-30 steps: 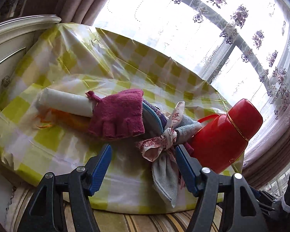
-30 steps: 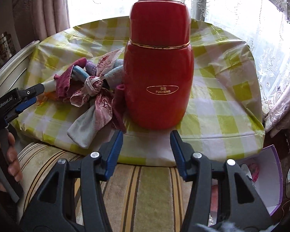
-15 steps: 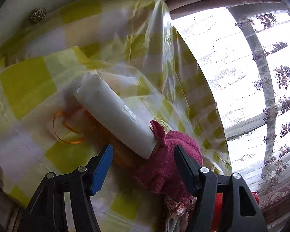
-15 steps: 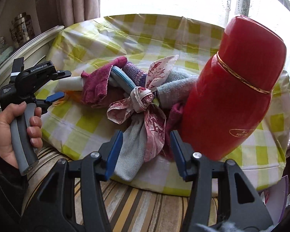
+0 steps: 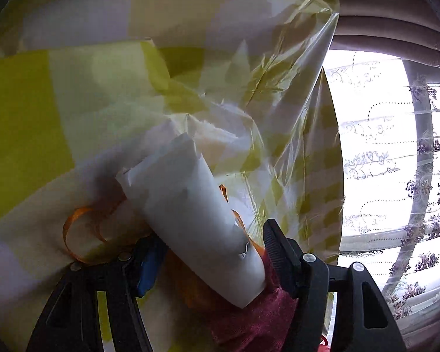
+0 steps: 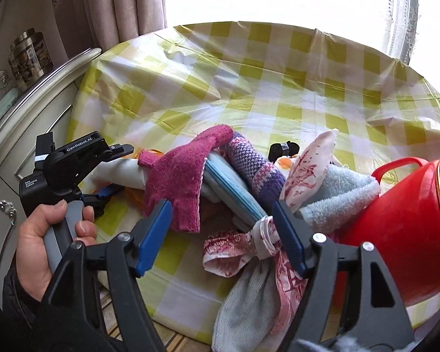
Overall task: Organize soft objects
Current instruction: 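Grasp the white paper roll with the left tool while the right tool grasps the pink knitted glove, then carry the paper roll and glove into the box and open both tools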
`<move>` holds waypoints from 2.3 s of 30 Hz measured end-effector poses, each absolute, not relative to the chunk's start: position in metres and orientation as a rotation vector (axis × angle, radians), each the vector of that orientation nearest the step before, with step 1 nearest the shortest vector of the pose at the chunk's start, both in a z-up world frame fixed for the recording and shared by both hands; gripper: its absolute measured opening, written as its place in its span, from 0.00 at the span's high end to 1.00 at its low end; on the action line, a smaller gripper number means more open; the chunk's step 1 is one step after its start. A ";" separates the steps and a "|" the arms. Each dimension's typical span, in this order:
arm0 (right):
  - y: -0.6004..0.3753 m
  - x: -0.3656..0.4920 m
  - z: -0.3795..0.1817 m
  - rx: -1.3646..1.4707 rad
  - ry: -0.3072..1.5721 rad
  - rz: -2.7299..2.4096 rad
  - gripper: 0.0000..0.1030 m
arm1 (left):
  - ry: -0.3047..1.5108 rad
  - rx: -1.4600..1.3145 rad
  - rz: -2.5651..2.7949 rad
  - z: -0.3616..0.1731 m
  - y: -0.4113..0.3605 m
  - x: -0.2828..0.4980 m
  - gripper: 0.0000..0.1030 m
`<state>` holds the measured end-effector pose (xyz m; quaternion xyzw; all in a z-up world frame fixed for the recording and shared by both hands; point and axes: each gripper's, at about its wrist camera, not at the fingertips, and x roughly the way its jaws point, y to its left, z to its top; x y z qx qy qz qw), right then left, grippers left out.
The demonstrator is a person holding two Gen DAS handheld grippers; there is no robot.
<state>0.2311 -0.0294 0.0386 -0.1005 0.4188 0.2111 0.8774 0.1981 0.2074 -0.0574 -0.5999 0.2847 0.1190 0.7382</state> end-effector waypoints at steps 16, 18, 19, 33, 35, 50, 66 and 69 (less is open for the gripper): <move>0.051 0.303 0.000 -0.375 0.944 0.465 0.23 | 0.582 -1.180 0.221 -0.046 0.205 0.180 0.60; 0.058 0.301 -0.004 -0.421 0.920 0.448 0.41 | 0.574 -1.146 0.226 -0.040 0.203 0.175 0.60; 0.060 0.300 -0.006 -0.438 0.912 0.447 0.68 | 0.568 -1.128 0.230 -0.037 0.202 0.173 0.60; 0.021 0.237 0.026 -0.235 0.796 0.642 0.84 | 0.487 -0.978 0.214 -0.012 0.179 0.131 0.60; 0.009 0.223 0.032 -0.210 0.787 0.654 0.84 | 0.483 -0.976 0.206 -0.011 0.175 0.126 0.60; -0.080 0.142 0.048 -0.118 0.806 0.681 0.84 | 0.500 -0.926 0.106 0.001 0.134 0.096 0.60; -0.202 0.118 0.068 0.000 0.787 0.479 0.84 | 0.613 -0.829 -0.178 0.024 0.018 0.099 0.60; -0.229 0.113 0.076 0.008 0.768 0.427 0.84 | 0.643 -0.812 -0.238 0.028 -0.009 0.105 0.60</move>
